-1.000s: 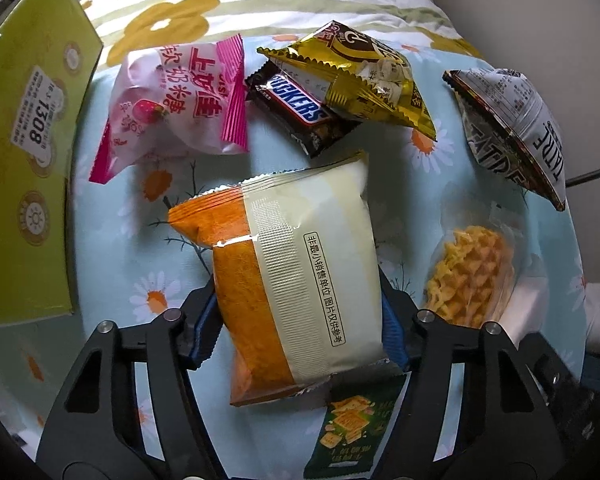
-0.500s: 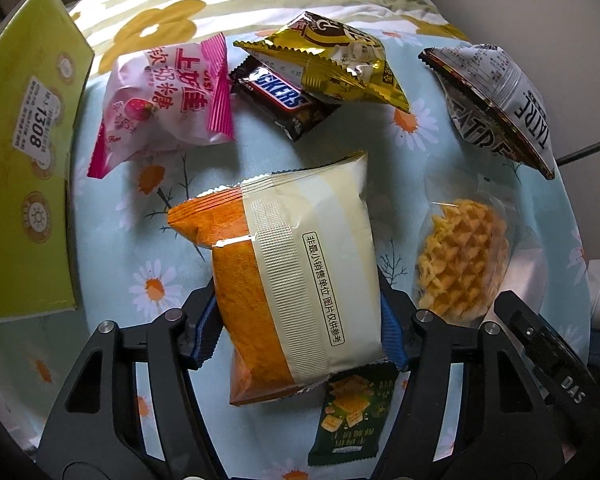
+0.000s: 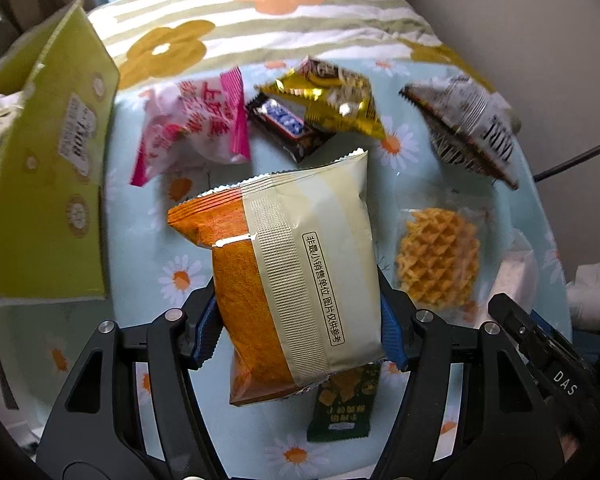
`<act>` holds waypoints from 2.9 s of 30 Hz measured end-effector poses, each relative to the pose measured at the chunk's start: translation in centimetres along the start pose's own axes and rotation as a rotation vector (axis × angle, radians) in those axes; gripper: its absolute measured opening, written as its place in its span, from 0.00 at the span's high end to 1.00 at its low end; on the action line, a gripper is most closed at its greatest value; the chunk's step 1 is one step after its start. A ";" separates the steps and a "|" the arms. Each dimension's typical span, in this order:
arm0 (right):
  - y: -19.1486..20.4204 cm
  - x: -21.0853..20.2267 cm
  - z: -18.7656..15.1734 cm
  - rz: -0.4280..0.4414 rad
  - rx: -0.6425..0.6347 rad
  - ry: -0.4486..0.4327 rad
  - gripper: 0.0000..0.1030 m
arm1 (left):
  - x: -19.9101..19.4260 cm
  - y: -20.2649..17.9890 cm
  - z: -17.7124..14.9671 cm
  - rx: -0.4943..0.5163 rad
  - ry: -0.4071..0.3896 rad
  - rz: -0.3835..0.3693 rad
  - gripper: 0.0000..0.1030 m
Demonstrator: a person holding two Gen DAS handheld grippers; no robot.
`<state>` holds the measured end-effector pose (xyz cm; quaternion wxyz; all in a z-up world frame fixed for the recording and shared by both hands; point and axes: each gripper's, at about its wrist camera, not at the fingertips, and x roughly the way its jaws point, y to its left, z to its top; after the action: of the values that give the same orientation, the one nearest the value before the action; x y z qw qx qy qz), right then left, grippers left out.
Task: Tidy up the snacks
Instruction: 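Grasp the orange-and-cream cake bag with left tool while right tool grasps the white pastry packet, then carry both bags over the yellow box and open both tools to drop them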
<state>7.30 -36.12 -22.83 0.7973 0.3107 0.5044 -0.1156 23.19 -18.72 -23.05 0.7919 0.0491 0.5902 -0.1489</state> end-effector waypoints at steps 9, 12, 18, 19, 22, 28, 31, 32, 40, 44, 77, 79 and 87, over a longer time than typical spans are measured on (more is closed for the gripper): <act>6.2 -4.8 2.4 0.088 -0.231 -0.084 0.38 | -7.2 2.1 0.5 -0.064 -0.150 -0.006 0.40; 9.7 -5.9 3.3 0.134 -0.326 -0.101 0.38 | -10.1 4.2 0.9 -0.096 -0.217 0.015 0.40; 16.6 -6.6 3.7 0.211 -0.462 -0.114 0.38 | -14.6 10.0 1.4 -0.175 -0.302 0.054 0.40; 17.9 -6.7 3.7 0.223 -0.483 -0.118 0.38 | -15.2 11.2 1.4 -0.186 -0.311 0.058 0.40; 21.7 -6.5 3.2 0.268 -0.526 -0.111 0.38 | -16.7 14.9 1.3 -0.219 -0.335 0.077 0.40; 29.0 -5.2 1.3 0.337 -0.569 -0.060 0.38 | -18.4 22.8 1.1 -0.267 -0.337 0.093 0.40; 33.0 -3.9 -0.1 0.359 -0.584 -0.039 0.38 | -18.5 26.8 0.8 -0.281 -0.325 0.104 0.40; 33.6 -3.6 -0.3 0.364 -0.585 -0.035 0.38 | -18.4 28.1 0.7 -0.286 -0.319 0.107 0.40; 39.8 -0.8 -3.2 0.339 -0.592 -0.017 0.38 | -15.1 36.5 0.6 -0.291 -0.231 0.118 0.40; 40.7 0.6 -4.5 0.282 -0.589 -0.007 0.38 | -13.0 38.5 0.4 -0.253 -0.186 0.126 0.40; 40.8 4.2 -5.6 0.154 -0.632 -0.037 0.02 | -13.0 36.6 -0.8 -0.198 -0.202 0.106 0.00; 40.7 3.8 -5.6 0.156 -0.634 -0.047 0.02 | -13.3 36.4 -1.0 -0.197 -0.205 0.105 0.00; 40.2 2.1 -5.5 0.163 -0.626 -0.084 0.02 | -14.5 35.4 -1.0 -0.185 -0.236 0.090 0.00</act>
<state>24.24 -1.18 -11.04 0.8810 0.0848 0.4554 0.0965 28.92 17.74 -13.09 0.8628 -0.0154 0.5013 -0.0631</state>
